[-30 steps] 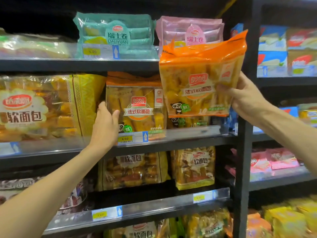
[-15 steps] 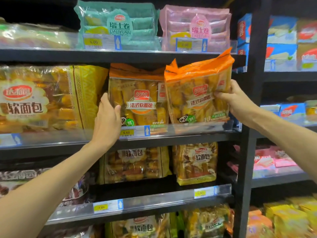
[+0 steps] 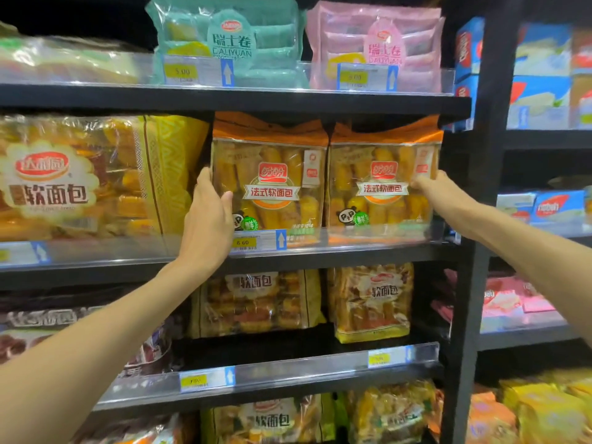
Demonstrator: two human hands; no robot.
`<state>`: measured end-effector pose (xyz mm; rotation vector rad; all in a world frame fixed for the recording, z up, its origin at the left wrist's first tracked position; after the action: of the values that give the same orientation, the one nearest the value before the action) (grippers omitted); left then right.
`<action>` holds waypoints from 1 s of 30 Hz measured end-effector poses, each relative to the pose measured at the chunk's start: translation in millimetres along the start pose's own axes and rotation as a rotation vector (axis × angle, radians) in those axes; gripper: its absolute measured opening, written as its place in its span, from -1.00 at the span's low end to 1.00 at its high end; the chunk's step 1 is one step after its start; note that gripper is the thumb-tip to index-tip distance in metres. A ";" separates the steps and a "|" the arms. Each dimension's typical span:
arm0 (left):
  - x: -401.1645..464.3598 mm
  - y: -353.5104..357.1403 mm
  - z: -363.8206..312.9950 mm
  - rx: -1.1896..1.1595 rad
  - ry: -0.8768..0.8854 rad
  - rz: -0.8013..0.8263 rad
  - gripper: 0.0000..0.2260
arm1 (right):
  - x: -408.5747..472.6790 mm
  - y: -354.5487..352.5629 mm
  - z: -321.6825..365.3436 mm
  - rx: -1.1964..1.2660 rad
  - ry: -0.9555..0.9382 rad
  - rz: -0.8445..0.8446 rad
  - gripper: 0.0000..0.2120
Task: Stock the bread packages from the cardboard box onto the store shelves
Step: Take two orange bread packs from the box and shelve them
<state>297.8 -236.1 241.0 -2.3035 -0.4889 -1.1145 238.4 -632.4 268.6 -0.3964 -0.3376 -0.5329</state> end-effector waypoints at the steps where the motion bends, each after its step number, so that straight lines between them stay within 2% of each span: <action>1: -0.6 0.1 -0.4 -0.005 0.005 0.003 -0.51 | -0.1 0.5 0.2 -0.017 0.013 -0.008 -0.38; 7: -8.1 -4.7 -9.1 0.023 -0.044 0.032 -0.42 | -12.9 5.5 -3.9 -0.043 0.011 -0.083 -0.43; 11: -20.1 -12.7 -14.1 0.022 -0.018 0.069 -0.36 | -24.0 6.3 -3.3 -0.076 -0.041 -0.160 -0.18; 13: -29.0 -20.8 -12.1 0.030 -0.003 0.074 -0.36 | -36.7 9.1 -0.4 -0.144 -0.133 -0.187 -0.13; 16: -48.2 -34.5 -9.5 0.063 0.100 0.098 -0.40 | -67.2 21.7 10.0 -0.338 -0.382 -0.217 -0.25; 19: -70.4 -45.3 -3.0 0.128 0.231 0.178 -0.44 | -105.8 39.4 15.9 -0.547 -0.500 -0.240 -0.26; 22: -94.5 -55.5 2.3 0.210 0.314 0.290 -0.46 | -143.7 65.1 15.4 -0.658 -0.547 -0.107 -0.30; 30: -184.2 -101.0 30.9 0.379 0.395 0.495 -0.44 | -253.1 139.1 5.6 -0.876 -0.730 0.276 -0.31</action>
<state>154.0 -153.8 108.3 -1.6888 0.0286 -1.0741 108.6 -413.5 132.0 -1.4799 -0.7329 -0.2180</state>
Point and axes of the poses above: each hand's wrist, its own x-axis towards the middle knuckle, its own y-axis out of the palm, z = x × y, the point moved 4 cm from there along x, towards the middle knuckle, and after that the axes turned 2 degrees about -y, right-handed, at the moved point
